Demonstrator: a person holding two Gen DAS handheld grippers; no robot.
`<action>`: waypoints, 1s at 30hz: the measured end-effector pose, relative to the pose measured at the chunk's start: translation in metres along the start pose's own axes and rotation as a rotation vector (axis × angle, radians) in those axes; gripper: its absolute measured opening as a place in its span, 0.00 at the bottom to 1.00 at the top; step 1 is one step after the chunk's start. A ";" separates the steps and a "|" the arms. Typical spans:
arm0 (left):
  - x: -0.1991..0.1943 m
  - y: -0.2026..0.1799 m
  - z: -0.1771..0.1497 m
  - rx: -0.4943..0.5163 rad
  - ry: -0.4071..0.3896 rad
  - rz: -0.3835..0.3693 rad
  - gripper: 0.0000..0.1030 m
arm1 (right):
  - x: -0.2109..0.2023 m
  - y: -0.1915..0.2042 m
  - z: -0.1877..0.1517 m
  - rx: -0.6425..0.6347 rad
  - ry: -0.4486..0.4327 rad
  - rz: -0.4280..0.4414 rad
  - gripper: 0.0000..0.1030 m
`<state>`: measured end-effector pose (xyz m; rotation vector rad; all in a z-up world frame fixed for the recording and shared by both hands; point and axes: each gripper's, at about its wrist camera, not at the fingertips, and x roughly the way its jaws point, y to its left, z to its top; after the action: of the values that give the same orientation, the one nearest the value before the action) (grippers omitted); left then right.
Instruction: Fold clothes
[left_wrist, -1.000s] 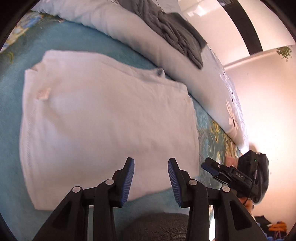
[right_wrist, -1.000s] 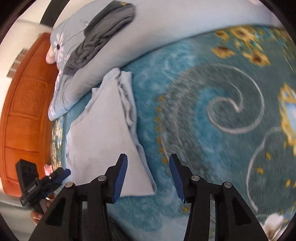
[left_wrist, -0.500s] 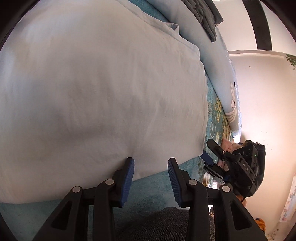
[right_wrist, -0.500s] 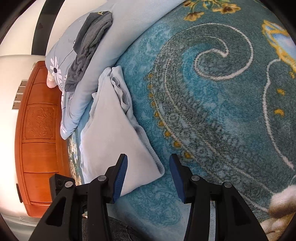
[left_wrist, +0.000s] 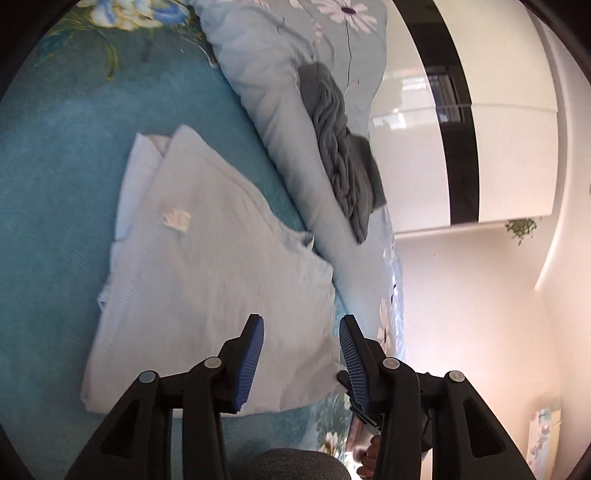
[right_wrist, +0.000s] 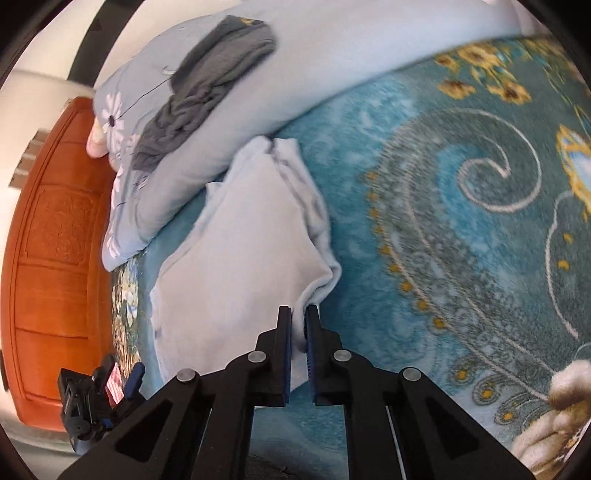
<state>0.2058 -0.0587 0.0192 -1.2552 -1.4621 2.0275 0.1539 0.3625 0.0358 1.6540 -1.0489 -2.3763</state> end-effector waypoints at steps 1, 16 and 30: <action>-0.014 0.005 0.006 -0.022 -0.041 -0.009 0.47 | 0.000 0.020 0.001 -0.061 0.004 0.002 0.07; -0.122 0.065 0.032 -0.181 -0.354 -0.101 0.52 | 0.114 0.243 -0.137 -0.845 0.418 -0.027 0.07; -0.103 0.068 0.034 -0.212 -0.253 -0.071 0.54 | 0.117 0.235 -0.147 -0.850 0.527 0.046 0.22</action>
<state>0.2489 -0.1787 0.0079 -1.0329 -1.8514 2.0884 0.1553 0.0614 0.0450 1.6730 0.0301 -1.7599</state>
